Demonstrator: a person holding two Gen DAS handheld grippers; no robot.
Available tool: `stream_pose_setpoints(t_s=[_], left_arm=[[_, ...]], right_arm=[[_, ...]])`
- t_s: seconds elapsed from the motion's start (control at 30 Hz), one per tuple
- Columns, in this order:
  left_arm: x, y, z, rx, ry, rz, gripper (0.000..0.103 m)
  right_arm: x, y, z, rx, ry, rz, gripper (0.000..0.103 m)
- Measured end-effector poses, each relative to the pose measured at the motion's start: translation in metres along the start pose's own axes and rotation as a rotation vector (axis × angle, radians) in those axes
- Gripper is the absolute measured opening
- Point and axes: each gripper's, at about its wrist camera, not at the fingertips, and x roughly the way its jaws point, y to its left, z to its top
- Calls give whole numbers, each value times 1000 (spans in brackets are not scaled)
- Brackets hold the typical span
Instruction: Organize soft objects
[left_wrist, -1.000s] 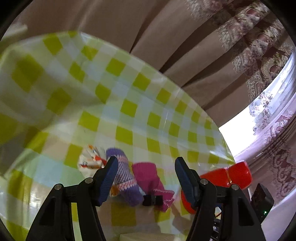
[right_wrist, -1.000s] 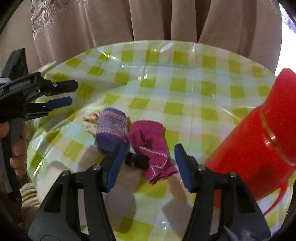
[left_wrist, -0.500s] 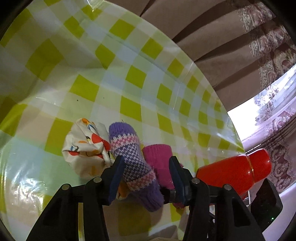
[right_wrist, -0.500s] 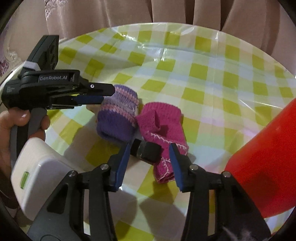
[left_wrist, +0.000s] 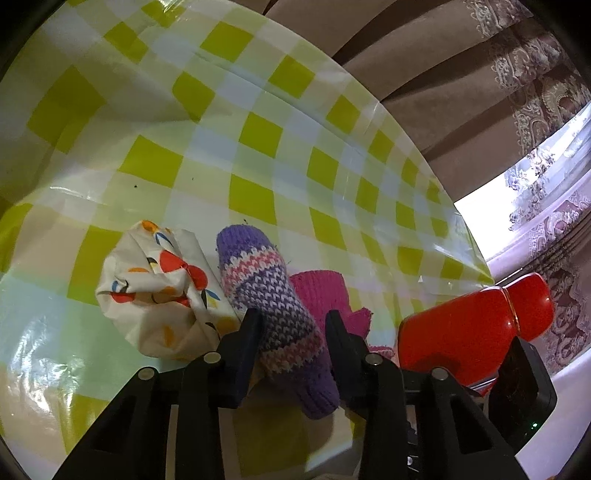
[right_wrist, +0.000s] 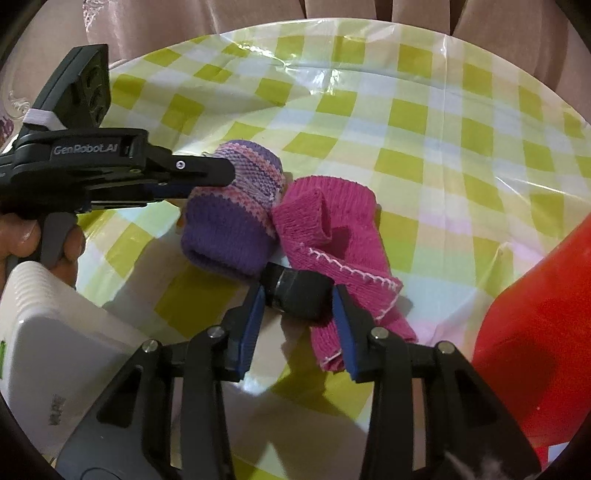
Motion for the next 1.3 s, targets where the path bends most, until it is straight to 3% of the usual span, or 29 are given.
stream_pose_setpoints(t_s=[0.1, 0.23, 0.33, 0.63, 1.3], left_arm=[[2, 3, -1, -5, 8, -8, 37], [5, 6, -2, -14, 17, -25, 25], [6, 6, -4, -15, 17, -26, 16], [-10, 0, 0, -9, -44, -56, 15], [-71, -27, 0, 17, -187, -92, 15]], right_arm=[[6, -1, 0, 8, 10, -10, 42], [8, -1, 0, 15, 9, -11, 39], [10, -2, 0, 21, 5, -14, 30], [2, 4, 2, 7, -40, -35, 24], [-50, 6, 3, 26, -126, -68, 24]])
